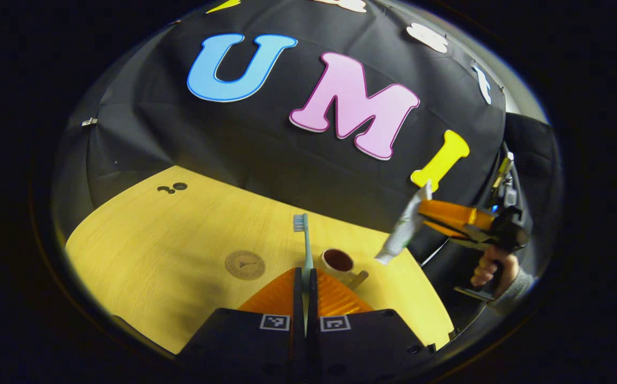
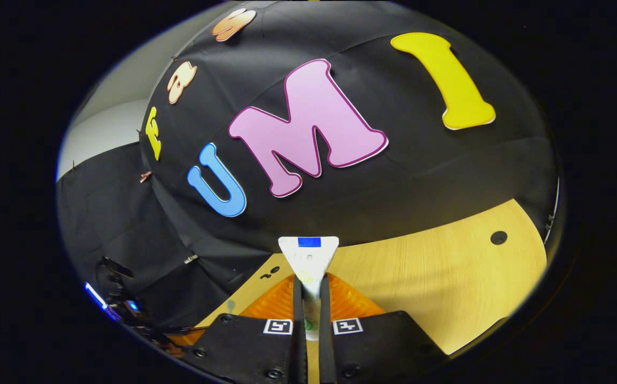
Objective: Put the toothbrush and toothpaste on the desktop into the cup, then pick up the cup and place it on the coaster on the desktop.
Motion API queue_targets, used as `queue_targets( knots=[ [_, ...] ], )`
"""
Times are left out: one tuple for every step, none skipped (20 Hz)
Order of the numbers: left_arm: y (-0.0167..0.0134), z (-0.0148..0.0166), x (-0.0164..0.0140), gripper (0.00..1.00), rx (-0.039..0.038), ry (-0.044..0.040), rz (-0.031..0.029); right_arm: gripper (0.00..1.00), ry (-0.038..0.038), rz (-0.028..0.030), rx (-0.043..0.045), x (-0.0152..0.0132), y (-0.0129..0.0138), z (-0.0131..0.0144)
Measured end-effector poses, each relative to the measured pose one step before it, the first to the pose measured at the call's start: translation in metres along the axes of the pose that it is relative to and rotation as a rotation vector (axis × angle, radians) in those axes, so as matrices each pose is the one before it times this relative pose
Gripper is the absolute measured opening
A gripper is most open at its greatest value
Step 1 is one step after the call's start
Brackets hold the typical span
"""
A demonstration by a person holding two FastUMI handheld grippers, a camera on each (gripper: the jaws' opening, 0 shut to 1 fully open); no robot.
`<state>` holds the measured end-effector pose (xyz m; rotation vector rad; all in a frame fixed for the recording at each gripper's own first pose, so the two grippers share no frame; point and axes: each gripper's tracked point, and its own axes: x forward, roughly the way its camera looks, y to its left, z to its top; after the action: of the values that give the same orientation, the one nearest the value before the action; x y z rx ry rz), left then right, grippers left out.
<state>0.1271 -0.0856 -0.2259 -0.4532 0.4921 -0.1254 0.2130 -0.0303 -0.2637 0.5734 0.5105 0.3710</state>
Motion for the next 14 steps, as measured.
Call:
queue_targets(
  knots=[
    [-0.00293, 0.00355, 0.00094, 0.06, -0.00880, -0.01255, -0.00524, 0.12, 0.00486, -0.00033, -0.02864, 0.01268, -0.00533, -0.00304],
    [-0.00416, 0.00244, 0.00229, 0.06, -0.01119, -0.00939, -0.00117, 0.12, 0.01231, -0.00209, -0.02104, 0.01255, -0.00495, -0.00423],
    [-0.00329, 0.00256, 0.00265, 0.06, -0.00882, -0.00734, -0.00113, 0.12, 0.01052, 0.00213, -0.02074, 0.01229, -0.00410, -0.00614],
    [-0.00257, 0.00064, 0.00282, 0.06, -0.00453, -0.00765, 0.00101, 0.12, 0.01679, 0.00263, -0.01151, 0.01036, -0.00323, -0.00587],
    [-0.00155, 0.00200, 0.00318, 0.06, 0.00017, -0.00641, 0.00313, 0.12, 0.01589, 0.00453, -0.00848, 0.00914, -0.00221, -0.00877],
    [-0.00177, -0.00009, 0.00352, 0.06, -0.00148, -0.00777, 0.00066, 0.13, 0.02040, 0.00246, -0.00775, 0.00800, -0.00276, -0.00827],
    [-0.00235, 0.00176, 0.00340, 0.06, -0.00539, -0.01009, -0.00363, 0.12, 0.01751, -0.00166, -0.00880, 0.00721, -0.00379, -0.00861],
    [-0.00298, 0.00120, 0.00517, 0.06, -0.00837, -0.00928, -0.00177, 0.13, 0.01737, -0.00101, -0.00914, 0.00571, -0.00256, -0.00795],
    [-0.00285, 0.00276, 0.00494, 0.06, -0.01294, -0.01462, -0.00502, 0.13, 0.01720, 0.00025, -0.01398, 0.00546, -0.00132, -0.00825],
    [-0.00366, 0.00240, 0.00556, 0.06, -0.01482, -0.01492, -0.00627, 0.13, 0.01833, -0.00103, -0.01463, 0.00467, -0.00080, -0.00805],
    [-0.00172, 0.00285, 0.00693, 0.06, -0.01372, -0.01622, -0.00128, 0.13, 0.01710, 0.00120, -0.01646, 0.00459, -0.00080, -0.00792],
    [-0.00234, 0.00116, 0.00739, 0.06, -0.01861, -0.01303, -0.00332, 0.13, 0.02152, -0.00040, -0.01538, 0.00533, -0.00120, -0.00827],
    [-0.00177, 0.00293, 0.00528, 0.06, -0.01499, -0.01536, 0.00068, 0.13, 0.02053, -0.00159, -0.01220, 0.00344, -0.00057, -0.00771],
    [-0.00243, -0.00020, 0.00837, 0.06, -0.01189, -0.00920, 0.00004, 0.12, 0.02151, -0.00132, -0.01216, 0.00238, -0.00068, -0.00761]
  ],
)
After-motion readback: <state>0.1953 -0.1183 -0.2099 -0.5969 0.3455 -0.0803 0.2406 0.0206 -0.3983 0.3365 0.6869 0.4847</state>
